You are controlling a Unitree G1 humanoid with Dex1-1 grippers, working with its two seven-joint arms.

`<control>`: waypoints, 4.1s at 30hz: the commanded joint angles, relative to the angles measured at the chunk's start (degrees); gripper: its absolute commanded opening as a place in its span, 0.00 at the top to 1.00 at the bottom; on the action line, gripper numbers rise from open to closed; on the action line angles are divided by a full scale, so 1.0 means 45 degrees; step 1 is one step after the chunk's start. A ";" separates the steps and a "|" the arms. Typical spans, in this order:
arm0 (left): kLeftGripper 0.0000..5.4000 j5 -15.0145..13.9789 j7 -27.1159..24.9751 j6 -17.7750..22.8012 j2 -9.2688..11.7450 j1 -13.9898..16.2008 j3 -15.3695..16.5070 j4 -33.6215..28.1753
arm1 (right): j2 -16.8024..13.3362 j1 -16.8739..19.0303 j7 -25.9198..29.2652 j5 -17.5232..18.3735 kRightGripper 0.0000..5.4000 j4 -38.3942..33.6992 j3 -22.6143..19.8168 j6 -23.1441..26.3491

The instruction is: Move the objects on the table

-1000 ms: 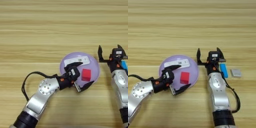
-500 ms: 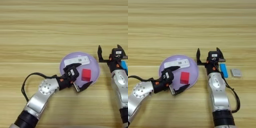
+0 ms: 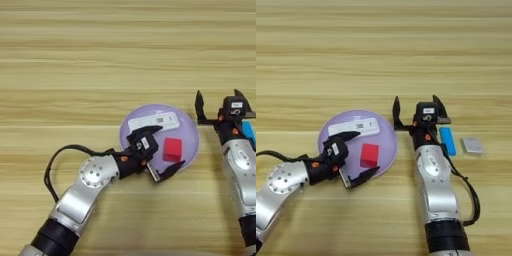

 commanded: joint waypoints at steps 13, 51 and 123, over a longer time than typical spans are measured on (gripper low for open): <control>0.00 0.0263 -0.0005 -0.0236 -0.0292 -0.0245 -0.0126 0.0549 | 0.0049 0.0024 -0.0050 -0.0047 0.01 -0.0363 0.0064 0.0289; 0.00 0.0339 0.0119 -0.0617 -0.0491 -0.0490 0.0081 0.1608 | 0.0073 0.0082 -0.0065 -0.0129 0.01 -0.0517 0.0103 0.0362; 0.43 -0.1626 0.0467 -0.0308 -0.1118 -0.0990 0.2514 0.0647 | 0.0026 0.0041 -0.0052 -0.0117 0.00 -0.0392 -0.0008 0.0294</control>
